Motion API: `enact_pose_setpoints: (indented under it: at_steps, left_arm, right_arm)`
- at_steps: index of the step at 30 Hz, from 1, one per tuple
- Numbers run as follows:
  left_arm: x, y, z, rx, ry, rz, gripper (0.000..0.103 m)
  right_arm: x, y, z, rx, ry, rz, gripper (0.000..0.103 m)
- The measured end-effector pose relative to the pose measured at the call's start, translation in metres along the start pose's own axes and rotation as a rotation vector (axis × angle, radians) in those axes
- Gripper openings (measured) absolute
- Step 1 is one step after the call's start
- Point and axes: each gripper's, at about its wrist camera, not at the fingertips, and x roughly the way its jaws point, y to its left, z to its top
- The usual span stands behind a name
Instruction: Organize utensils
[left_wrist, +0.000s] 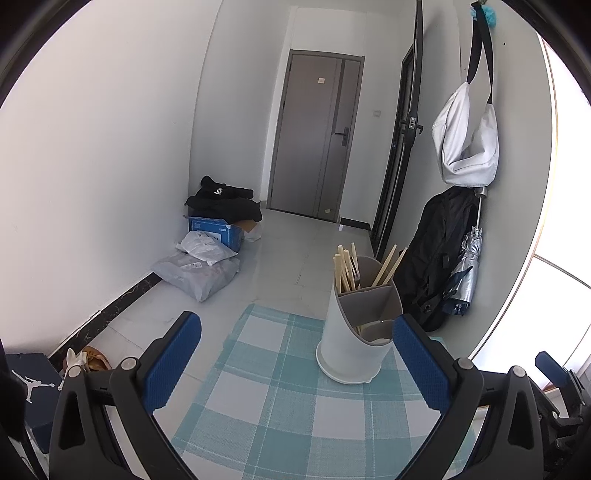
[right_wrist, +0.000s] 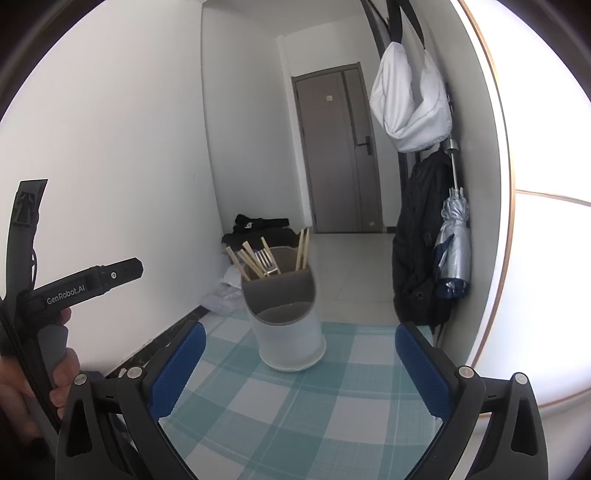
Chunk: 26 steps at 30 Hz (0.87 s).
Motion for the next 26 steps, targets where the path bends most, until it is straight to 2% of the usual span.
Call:
enact_pose_setpoints:
  at_steps: [18, 26]
  left_arm:
    - [-0.0011, -0.0004, -0.0018, 0.007, -0.012, 0.017, 0.102]
    - [0.003, 0.0034, -0.0036, -0.011, 0.02, 0.02, 0.102]
  right_arm:
    - [0.0025, -0.0004, -0.0018, 0.003, 0.016, -0.002, 0.103]
    - [0.003, 0.0004, -0.0027, 0.005, 0.023, 0.002, 0.103]
